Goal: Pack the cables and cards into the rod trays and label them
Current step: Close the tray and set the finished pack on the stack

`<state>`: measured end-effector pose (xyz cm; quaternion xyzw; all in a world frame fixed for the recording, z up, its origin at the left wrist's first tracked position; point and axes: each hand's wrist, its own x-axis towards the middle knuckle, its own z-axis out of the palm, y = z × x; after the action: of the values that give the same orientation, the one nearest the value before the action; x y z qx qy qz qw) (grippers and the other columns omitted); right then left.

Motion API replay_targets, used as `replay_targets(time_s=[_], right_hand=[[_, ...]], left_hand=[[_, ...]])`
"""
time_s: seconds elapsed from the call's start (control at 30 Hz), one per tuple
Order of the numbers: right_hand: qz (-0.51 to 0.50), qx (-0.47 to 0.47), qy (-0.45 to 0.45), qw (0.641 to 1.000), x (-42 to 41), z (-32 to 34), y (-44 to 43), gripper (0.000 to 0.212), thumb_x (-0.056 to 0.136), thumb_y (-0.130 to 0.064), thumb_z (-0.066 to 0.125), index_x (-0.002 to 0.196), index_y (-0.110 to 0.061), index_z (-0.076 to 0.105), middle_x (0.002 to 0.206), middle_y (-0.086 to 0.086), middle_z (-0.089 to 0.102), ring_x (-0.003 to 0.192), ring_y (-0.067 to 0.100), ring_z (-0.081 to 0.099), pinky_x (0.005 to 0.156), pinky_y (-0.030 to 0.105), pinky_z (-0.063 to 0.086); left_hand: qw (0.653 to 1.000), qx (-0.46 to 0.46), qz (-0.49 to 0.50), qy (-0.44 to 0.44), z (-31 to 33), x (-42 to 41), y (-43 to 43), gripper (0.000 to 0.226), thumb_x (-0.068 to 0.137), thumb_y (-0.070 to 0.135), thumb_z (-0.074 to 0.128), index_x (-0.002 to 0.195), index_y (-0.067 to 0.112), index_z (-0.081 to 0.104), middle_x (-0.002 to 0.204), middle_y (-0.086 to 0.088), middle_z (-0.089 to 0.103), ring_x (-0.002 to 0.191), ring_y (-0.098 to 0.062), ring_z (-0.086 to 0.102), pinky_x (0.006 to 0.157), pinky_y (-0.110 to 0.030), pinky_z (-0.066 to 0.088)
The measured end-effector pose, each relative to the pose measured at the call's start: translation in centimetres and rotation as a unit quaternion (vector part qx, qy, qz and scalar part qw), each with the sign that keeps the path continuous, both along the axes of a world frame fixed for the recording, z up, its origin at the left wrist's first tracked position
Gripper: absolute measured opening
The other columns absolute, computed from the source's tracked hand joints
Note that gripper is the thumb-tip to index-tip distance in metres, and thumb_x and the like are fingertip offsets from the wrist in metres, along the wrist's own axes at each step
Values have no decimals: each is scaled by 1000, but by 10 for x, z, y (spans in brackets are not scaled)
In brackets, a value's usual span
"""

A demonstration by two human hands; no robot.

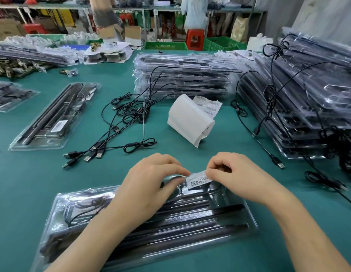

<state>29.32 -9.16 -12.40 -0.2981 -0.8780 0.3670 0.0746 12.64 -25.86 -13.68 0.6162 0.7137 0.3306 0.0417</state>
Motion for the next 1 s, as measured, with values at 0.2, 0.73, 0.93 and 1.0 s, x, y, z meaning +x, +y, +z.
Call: replay_targets(time_s=[0.2, 0.73, 0.93, 1.0], right_hand=[[-5, 5, -17, 1000, -1, -1, -1, 21, 89, -31, 64, 68, -26, 65, 79, 3, 62, 61, 4, 47, 64, 26, 43], [-13, 94, -57, 994, 0, -6, -1, 25, 81, -54, 67, 69, -33, 63, 72, -3, 57, 71, 3, 51, 64, 33, 47], [-65, 174, -96, 978, 4, -9, 2, 57, 62, -85, 60, 70, -29, 52, 70, -11, 57, 69, 1, 50, 55, 27, 35], [-70, 144, -98, 982, 6, -10, 4, 56, 60, -85, 64, 77, -33, 49, 74, -11, 57, 67, 2, 50, 55, 27, 34]], left_hand=[[996, -12, -32, 80, 1, 2, 1, 17, 92, 28, 74, 109, 31, 79, 105, 20, 70, 97, -8, 59, 83, -34, 52], [973, -37, -118, 196, 4, 0, -1, 29, 101, 42, 52, 108, 32, 78, 113, 20, 71, 103, -12, 64, 77, -33, 52], [967, -44, -120, 219, 5, 0, -3, 29, 101, 44, 52, 103, 33, 79, 106, 20, 73, 102, -9, 64, 80, -31, 50], [968, -53, -122, 215, 5, 0, -3, 32, 102, 49, 50, 111, 33, 76, 114, 20, 71, 110, -9, 62, 85, -30, 49]])
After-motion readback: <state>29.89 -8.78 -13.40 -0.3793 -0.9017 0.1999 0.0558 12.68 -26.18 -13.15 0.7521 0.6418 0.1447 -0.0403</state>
